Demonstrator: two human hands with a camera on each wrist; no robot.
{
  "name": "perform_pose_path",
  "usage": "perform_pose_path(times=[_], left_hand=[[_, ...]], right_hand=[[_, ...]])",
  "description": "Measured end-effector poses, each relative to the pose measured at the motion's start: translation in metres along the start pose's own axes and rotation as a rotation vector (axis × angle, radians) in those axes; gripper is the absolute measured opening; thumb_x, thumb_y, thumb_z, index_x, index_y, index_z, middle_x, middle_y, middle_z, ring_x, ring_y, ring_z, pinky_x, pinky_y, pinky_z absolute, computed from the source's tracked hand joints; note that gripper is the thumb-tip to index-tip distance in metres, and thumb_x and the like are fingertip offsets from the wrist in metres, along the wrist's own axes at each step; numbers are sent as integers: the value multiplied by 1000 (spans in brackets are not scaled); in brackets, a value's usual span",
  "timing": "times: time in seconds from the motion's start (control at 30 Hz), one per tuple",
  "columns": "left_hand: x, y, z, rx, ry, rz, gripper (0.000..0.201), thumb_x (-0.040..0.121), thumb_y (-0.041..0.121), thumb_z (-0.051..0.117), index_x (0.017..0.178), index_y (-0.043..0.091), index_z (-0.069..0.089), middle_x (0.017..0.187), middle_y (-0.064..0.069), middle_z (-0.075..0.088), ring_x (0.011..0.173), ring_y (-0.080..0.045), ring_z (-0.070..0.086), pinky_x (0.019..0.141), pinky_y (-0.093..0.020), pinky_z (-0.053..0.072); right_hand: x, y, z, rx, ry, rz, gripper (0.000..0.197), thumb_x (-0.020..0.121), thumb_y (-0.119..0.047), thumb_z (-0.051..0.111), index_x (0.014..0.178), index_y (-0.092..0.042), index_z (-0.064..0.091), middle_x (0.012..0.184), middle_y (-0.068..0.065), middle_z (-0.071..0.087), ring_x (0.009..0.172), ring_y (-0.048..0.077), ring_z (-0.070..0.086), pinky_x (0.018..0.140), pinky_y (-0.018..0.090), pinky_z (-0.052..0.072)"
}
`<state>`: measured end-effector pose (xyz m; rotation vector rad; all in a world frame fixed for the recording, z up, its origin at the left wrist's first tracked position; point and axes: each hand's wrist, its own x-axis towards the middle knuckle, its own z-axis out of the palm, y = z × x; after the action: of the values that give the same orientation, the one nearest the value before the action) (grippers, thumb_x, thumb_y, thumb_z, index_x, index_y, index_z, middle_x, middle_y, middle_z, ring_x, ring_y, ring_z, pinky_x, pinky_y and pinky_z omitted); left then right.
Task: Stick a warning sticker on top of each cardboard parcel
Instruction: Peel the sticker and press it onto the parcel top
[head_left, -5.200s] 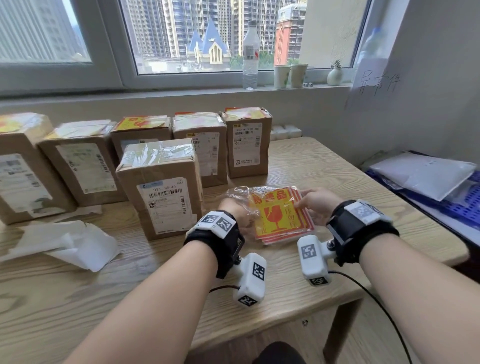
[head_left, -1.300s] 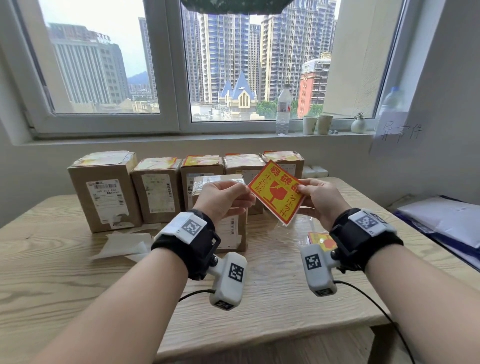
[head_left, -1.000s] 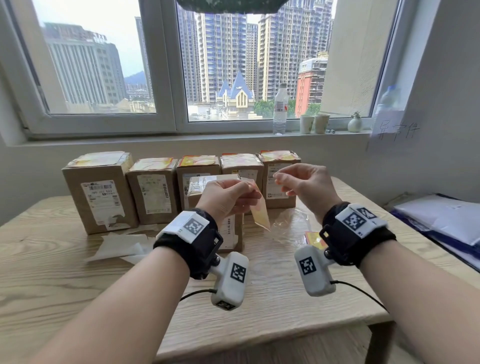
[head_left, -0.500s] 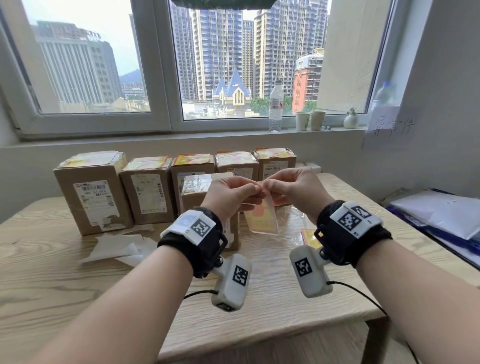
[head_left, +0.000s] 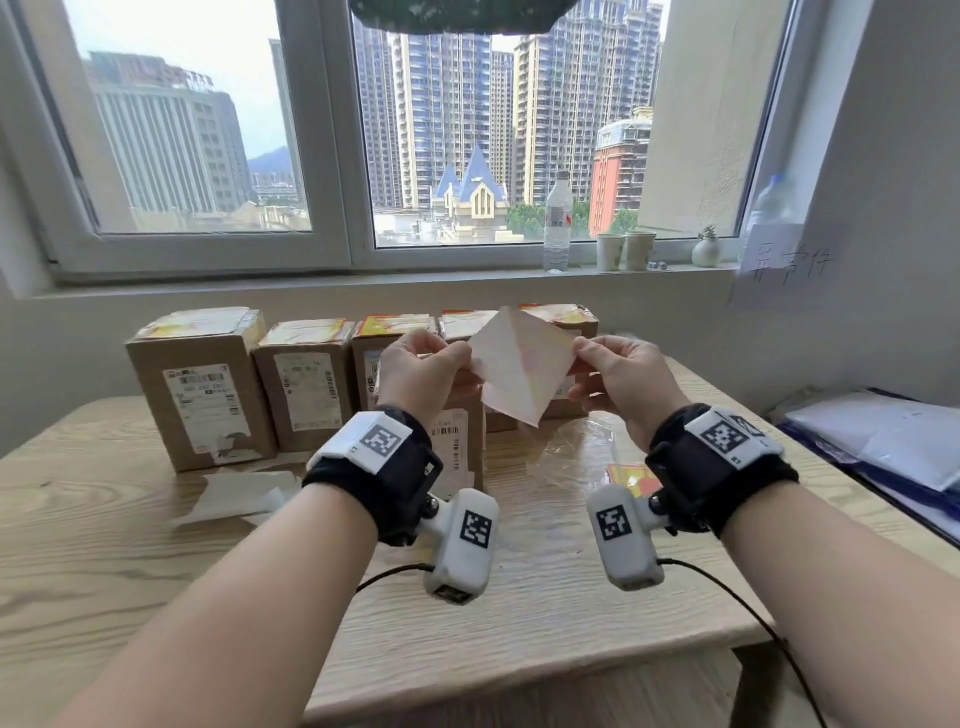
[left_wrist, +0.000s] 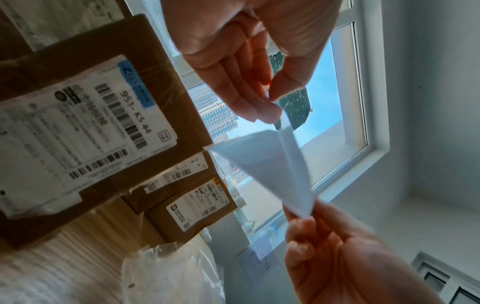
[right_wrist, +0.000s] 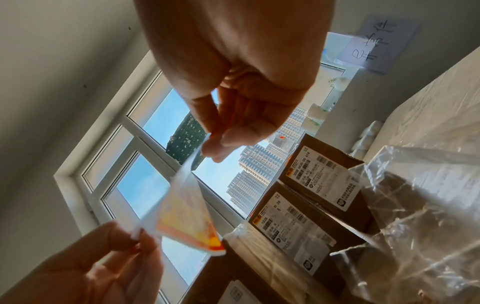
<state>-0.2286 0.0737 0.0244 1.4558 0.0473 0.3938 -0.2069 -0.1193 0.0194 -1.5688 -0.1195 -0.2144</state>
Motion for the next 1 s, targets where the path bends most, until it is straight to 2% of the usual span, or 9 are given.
perform_pose_path(times=[0.13,0.27,0.37,0.47,0.6,0.73,0.8,0.9,1.0], left_hand=[[12,10,-24,-34,86,14,17,83,-3,61,88,12,54,91,-13,68,76,-23,69,60,-28,60],[29,19,-63,-11,181,39,26,88,-5,53,73,14,61,72,-6,61,61,-15,60,56,-25,57],[42,12,-102,-12,310,14,26,89,-4,53,73,12,67,76,-5,63,67,-15,60,59,-22,58],[49,-17,-145,65,450,-74,7,83,2,66,84,6,71,90,-11,67,76,-23,64,51,-18,56],[52,-64,-182,192,470,-268,15,74,-1,75,76,11,68,86,-15,67,62,-22,60,51,-24,55],[59,-93,-191,188,394,-372,19,75,-10,72,83,8,70,96,-16,66,83,-26,63,81,-35,56],[62,-97,-191,200,365,-382,23,75,-12,71,91,5,70,97,-16,66,85,-26,63,82,-33,54],[68,-98,-191,277,373,-360,22,70,-2,78,78,18,71,99,-12,71,94,-27,66,92,-40,53],[69,-91,-189,356,401,-343,35,68,2,81,96,20,68,103,-11,70,97,-27,66,95,-39,52]], right_hand=[[6,-1,-2,28,53,17,15,97,-20,55,92,-8,63,74,4,69,41,10,59,40,20,45],[13,-7,-1,87,154,-7,19,98,-19,54,81,-13,60,73,7,69,38,9,59,37,19,45],[17,-11,5,133,194,-29,21,99,-19,51,79,-16,57,69,6,67,37,10,59,38,19,47],[18,-11,15,152,179,-36,21,100,-19,48,82,-16,57,69,6,66,37,11,60,38,20,49],[20,-5,28,83,145,-57,22,101,-21,47,83,-18,60,70,4,66,41,12,63,42,23,52],[21,-1,34,57,149,-68,23,100,-22,48,81,-18,60,69,2,67,41,12,62,44,25,54],[21,-1,35,49,155,-67,22,100,-22,48,83,-18,61,68,1,67,41,12,63,45,25,54],[22,-4,37,44,150,-62,20,100,-22,48,85,-19,62,72,4,68,42,12,63,44,24,53],[21,-7,40,52,133,-61,21,100,-21,48,84,-19,61,74,5,69,42,12,63,46,25,55]])
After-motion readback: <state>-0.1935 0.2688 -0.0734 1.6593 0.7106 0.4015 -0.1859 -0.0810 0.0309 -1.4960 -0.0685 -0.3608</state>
